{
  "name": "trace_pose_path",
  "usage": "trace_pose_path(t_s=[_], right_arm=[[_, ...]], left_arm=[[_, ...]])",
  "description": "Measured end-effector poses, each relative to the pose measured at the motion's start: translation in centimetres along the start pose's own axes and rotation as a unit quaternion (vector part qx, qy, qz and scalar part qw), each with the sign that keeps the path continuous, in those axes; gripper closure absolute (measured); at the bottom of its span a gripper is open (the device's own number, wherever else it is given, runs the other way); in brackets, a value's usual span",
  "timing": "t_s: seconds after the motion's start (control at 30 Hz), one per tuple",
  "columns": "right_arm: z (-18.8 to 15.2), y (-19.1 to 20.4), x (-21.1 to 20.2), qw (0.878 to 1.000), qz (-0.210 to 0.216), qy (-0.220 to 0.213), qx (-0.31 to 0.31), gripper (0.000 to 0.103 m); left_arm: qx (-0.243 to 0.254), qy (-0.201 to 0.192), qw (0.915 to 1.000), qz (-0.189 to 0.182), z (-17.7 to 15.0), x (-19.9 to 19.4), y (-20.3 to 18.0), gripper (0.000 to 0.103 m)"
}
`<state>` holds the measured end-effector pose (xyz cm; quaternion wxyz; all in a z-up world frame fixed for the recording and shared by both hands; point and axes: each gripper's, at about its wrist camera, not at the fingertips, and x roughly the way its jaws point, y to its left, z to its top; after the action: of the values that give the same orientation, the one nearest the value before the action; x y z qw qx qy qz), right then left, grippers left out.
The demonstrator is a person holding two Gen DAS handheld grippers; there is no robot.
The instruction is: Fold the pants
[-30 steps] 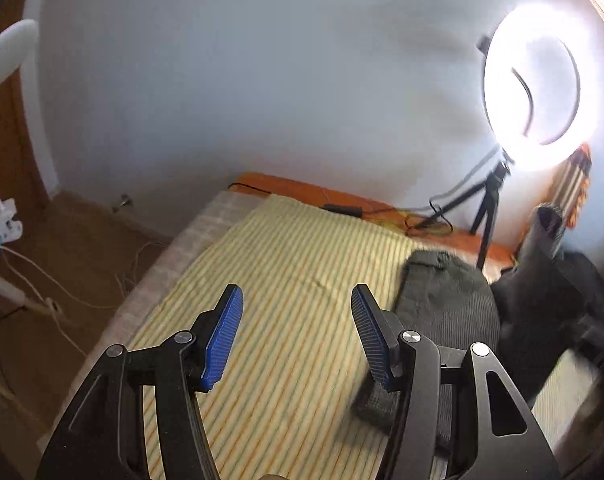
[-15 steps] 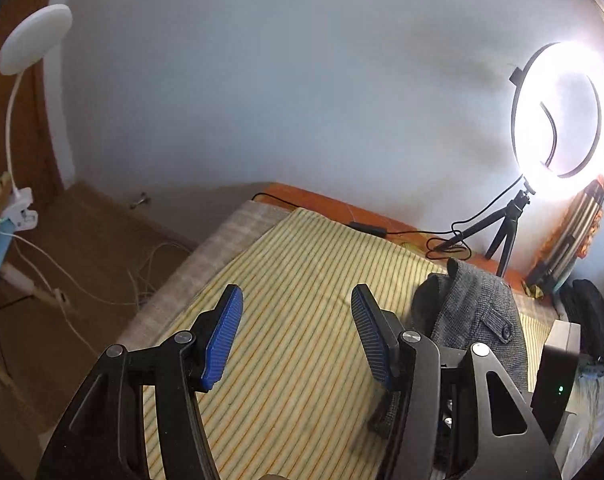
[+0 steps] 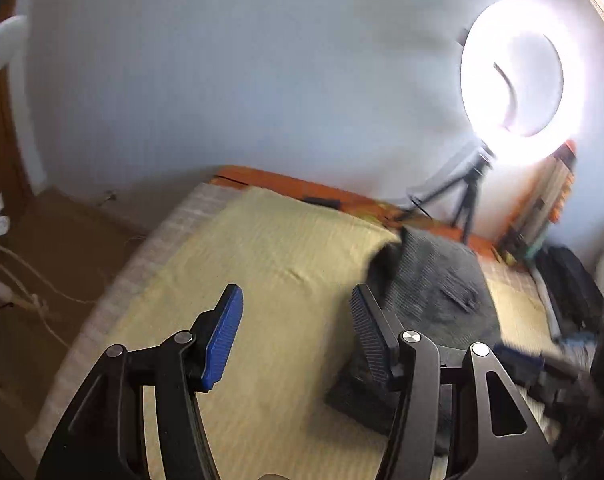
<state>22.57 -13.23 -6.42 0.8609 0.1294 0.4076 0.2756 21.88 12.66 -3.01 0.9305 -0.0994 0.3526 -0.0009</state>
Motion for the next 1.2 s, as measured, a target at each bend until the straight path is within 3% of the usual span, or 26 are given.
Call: trace_pose_path(t_s=[0.17,0.27,0.4,0.5,0.77,0.93,1.0,1.07,1.13,1.2], right_arm=[[-1.1,-3.7,-1.9,0.999,-0.046,0.006,0.029,0.058],[-1.8,-3.9,-0.7,0.998,-0.061,0.027,0.023,0.059],[-3.8,-3.6,0.2,0.995,-0.082,0.05,-0.002,0.06],[-5.1,-3.4,0.2,0.994,-0.088,0.062,-0.013,0.06],[-7.0,-3.6,1.1,0.99,-0.092,0.105,-0.024,0.062],[-6.2,-4.2,-0.3,0.992,-0.064,0.11,-0.018,0.059],[-5.6,-4.9,-1.2,0.994,-0.052,0.101,-0.001,0.047],[-4.9,-6.0,-2.2,0.995,-0.041,0.087,0.018,0.026],[-3.8,-7.4,-3.0,0.996,-0.034,0.073,0.045,0.025],[-2.7,-8.9,-3.2,0.995,-0.025,0.069,0.073,0.024]], left_arm=[[0.041,0.04,0.998,-0.026,-1.8,2.2,-3.6,0.047],[0.061,0.067,0.9956,-0.025,-2.8,4.2,-4.7,0.047],[0.086,0.099,0.9914,-0.001,-4.1,6.5,-4.9,0.047],[0.069,0.129,0.9893,-0.002,-4.6,8.2,-3.8,0.045],[0.077,0.127,0.9888,0.015,-4.6,9.1,-3.4,0.039],[0.04,0.121,0.9919,0.001,-4.0,7.2,-2.3,0.039],[0.02,0.117,0.9929,-0.005,-3.9,6.1,-1.8,0.036],[-0.017,0.124,0.9919,-0.022,-3.9,5.2,-1.2,0.03],[-0.053,0.134,0.9885,-0.045,-4.1,5.0,-0.6,0.026],[-0.1,0.158,0.9795,-0.075,-4.7,5.0,0.2,0.026]])
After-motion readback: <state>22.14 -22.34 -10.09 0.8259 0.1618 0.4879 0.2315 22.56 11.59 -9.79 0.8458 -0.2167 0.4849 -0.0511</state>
